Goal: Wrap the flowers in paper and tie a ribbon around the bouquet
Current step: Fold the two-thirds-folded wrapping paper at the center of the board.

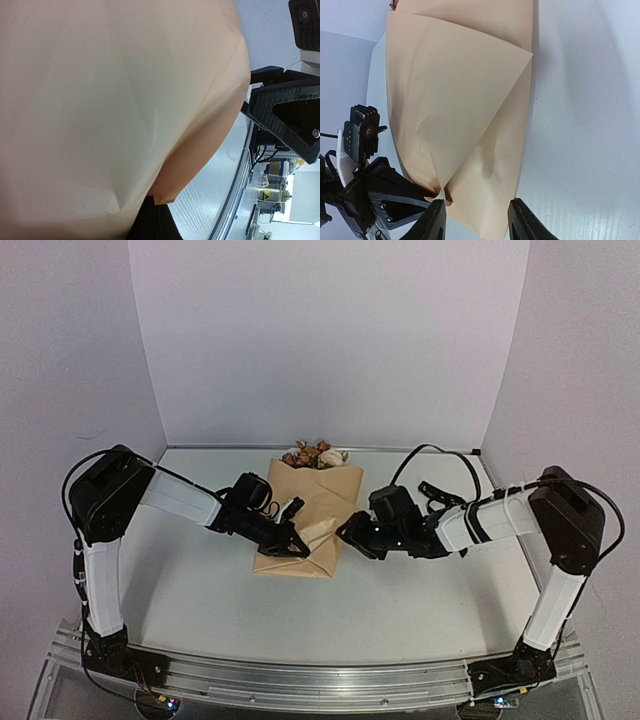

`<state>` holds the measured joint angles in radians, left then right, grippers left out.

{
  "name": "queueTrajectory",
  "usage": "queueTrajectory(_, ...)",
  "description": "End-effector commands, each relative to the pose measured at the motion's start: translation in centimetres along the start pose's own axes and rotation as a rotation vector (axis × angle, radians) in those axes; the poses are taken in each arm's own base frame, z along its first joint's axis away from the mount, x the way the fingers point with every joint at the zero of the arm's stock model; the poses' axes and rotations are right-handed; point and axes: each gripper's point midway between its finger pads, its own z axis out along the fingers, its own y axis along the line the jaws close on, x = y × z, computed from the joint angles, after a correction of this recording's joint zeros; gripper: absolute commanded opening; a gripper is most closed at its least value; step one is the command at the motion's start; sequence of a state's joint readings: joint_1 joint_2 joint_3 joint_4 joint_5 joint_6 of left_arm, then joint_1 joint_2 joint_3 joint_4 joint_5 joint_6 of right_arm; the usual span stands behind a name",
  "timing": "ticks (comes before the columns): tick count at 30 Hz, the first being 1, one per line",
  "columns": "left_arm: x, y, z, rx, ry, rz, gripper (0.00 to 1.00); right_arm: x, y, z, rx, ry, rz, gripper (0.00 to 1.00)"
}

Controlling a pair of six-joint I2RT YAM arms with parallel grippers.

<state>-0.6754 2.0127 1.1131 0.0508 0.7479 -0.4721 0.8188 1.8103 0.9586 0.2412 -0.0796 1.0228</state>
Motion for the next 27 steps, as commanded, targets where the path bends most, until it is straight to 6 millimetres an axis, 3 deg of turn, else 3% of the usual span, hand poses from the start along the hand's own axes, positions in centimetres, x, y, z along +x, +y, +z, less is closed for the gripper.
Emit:
queueTrajectory(1,-1.3,-1.0,0.1,0.016,-0.018,0.024,0.0,-1.8,2.4,-1.2,-0.085,-0.076,0.016,0.46)
queueTrajectory(12,-1.3,-1.1,0.0,0.014,-0.018,0.028,0.0,-2.1,3.1,-0.4,-0.12,-0.077,0.038,0.46)
queueTrajectory(20,-1.3,-1.2,-0.1,0.021,-0.018,0.027,0.0,-2.8,2.9,1.7,-0.115,-0.061,0.064,0.37)
queueTrajectory(24,-1.2,-1.3,-0.2,0.021,-0.016,0.03,0.0,-3.2,2.7,2.3,-0.118,-0.056,0.072,0.28)
queueTrajectory(27,-1.2,-1.5,-0.2,0.028,-0.017,0.032,0.0,-3.5,2.6,2.5,-0.115,-0.059,0.076,0.12)
